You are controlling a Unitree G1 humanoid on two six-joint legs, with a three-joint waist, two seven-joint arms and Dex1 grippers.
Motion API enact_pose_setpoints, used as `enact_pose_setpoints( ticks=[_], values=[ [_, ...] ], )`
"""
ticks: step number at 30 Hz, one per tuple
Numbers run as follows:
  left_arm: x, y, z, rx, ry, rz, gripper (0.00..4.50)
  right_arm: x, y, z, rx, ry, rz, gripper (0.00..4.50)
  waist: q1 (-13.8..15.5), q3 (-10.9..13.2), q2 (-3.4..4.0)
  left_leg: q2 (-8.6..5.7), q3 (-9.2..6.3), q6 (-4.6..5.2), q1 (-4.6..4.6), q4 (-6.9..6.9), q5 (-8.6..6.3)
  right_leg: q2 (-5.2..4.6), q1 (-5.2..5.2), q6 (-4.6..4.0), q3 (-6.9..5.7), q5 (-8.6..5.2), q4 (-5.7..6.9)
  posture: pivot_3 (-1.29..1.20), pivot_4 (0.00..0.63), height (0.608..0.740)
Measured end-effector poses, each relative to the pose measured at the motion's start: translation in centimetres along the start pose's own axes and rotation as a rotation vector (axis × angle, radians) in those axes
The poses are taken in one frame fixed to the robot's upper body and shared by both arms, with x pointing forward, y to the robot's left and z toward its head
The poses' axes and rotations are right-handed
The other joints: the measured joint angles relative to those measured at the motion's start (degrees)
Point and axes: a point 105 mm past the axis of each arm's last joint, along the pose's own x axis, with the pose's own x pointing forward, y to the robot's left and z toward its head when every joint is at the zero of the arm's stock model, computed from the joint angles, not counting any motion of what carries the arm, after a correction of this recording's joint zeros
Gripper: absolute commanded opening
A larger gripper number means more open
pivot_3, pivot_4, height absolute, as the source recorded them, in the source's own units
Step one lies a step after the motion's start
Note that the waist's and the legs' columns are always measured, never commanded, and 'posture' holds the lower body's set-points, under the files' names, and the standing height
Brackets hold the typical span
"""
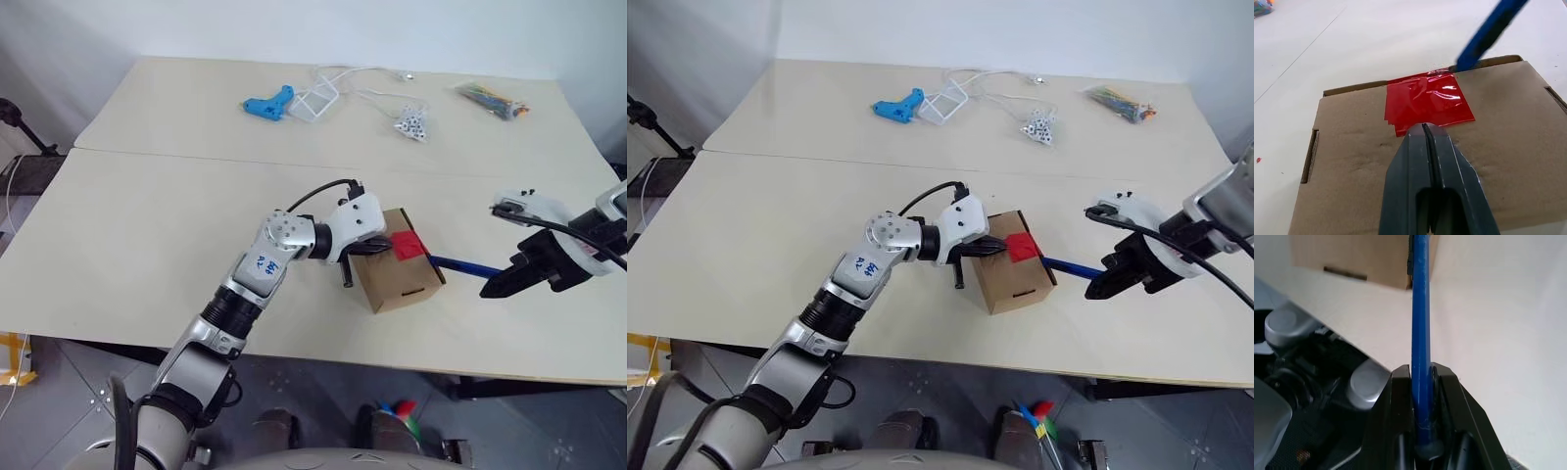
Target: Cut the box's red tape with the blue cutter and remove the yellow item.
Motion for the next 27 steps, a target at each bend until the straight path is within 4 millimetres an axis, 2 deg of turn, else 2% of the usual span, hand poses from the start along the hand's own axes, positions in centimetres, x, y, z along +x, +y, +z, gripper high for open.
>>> enact_pose_setpoints(
  ticks=[6,9,12,16,21,23,25,27],
  values=[
    [0.1,-0.2,0.1,0.004,0.000,-0.007,0.00,-0.4,0.2,-1.0,-0.013,0.011,-0.007,0.18,0.1,0.0,0.02,0.00,-0.04,-0.02,0.00,-0.03,-0.03,0.00,-0.01,0.00,0.00,0.00,0.00,0.00,0.150,0.740],
    [0.1,-0.2,0.3,0.007,-0.002,-0.006,0.00,-1.1,0.0,-0.9,-0.013,-0.028,-0.019,0.18,0.2,0.0,0.02,0.00,-0.02,-0.01,-0.02,-0.02,-0.05,0.00,-0.01,0.00,0.00,0.00,-0.04,0.00,0.150,0.740],
    [0.1,-0.3,0.4,0.008,-0.004,-0.008,0.00,-2.7,-0.1,-1.2,0.014,-0.107,-0.016,0.18,0.3,0.0,0.03,0.00,-0.03,-0.01,-0.02,-0.07,-0.05,0.00,-0.02,0.00,-0.01,0.00,-0.07,0.00,0.150,0.740],
    [-0.3,-0.2,0.3,0.014,-0.009,-0.014,0.00,-5.0,-0.4,-2.8,0.080,-0.205,-0.004,0.18,0.1,0.0,0.03,0.02,0.02,-0.01,-0.02,-0.12,-0.08,0.01,-0.01,0.00,-0.05,0.00,-0.14,0.00,0.150,0.740],
    [-1.2,0.3,-0.2,0.027,-0.024,-0.021,0.00,-6.7,-0.6,-3.6,0.113,-0.296,0.014,0.18,-0.4,0.0,0.08,0.08,0.24,-0.01,0.05,-0.01,-0.08,0.02,0.01,-0.01,-0.01,0.00,-0.08,0.00,0.150,0.740],
    [-1.6,0.6,-0.3,0.036,-0.046,-0.032,0.00,-7.2,-2.6,-4.1,0.155,-0.351,-0.031,0.18,-0.4,0.0,0.09,0.06,0.27,0.02,0.04,0.07,-0.06,0.01,0.01,-0.01,0.03,0.00,0.00,0.00,0.150,0.740],
    [-2.3,1.1,-0.5,0.034,-0.070,-0.029,0.00,-7.1,-5.8,-4.5,0.177,-0.404,-0.114,0.18,-0.5,0.0,0.04,0.03,0.33,0.04,0.05,0.16,-0.05,-0.01,0.01,0.01,0.08,0.01,0.09,0.00,0.150,0.740],
    [-3.5,1.8,-0.4,0.008,-0.119,-0.017,0.00,-5.7,-9.9,-4.0,0.160,-0.541,-0.189,0.18,-0.8,0.0,-0.27,0.05,0.37,0.06,0.06,0.24,-0.03,-0.01,0.05,0.06,0.06,0.04,0.21,0.00,0.150,0.740]
  ],
)
